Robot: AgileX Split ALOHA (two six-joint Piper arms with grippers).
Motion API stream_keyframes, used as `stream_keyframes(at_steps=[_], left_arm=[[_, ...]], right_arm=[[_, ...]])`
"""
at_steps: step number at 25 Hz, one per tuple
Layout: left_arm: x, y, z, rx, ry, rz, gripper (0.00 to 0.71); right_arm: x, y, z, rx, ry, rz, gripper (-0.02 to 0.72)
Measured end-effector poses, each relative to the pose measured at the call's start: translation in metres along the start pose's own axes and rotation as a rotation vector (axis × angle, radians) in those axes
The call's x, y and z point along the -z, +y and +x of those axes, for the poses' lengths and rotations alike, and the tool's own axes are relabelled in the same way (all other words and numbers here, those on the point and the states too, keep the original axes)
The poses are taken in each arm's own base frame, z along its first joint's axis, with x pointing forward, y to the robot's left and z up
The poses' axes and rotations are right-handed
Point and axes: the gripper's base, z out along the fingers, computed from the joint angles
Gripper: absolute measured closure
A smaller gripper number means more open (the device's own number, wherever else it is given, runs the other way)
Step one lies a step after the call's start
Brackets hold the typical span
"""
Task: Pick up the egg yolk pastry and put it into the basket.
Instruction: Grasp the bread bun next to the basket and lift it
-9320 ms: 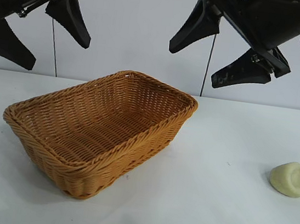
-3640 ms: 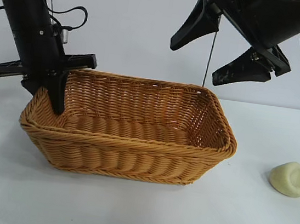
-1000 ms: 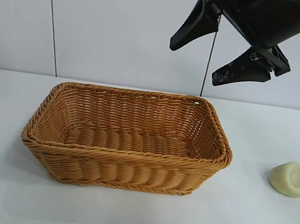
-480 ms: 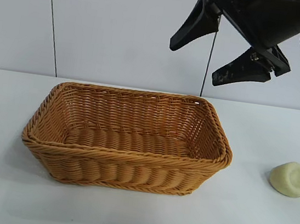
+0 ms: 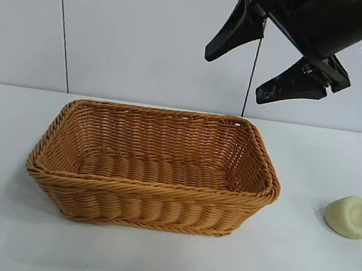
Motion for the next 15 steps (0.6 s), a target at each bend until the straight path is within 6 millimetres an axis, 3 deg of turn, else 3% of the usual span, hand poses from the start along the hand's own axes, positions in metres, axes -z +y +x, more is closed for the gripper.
stream_keyframes(at_steps=[15], left_arm=[[0.030, 0.000, 0.023, -0.020, -0.253, 0.031, 0.049]], right_arm=[[0.001, -0.002, 0.000, 0.018, 0.007, 0.015, 0.081]])
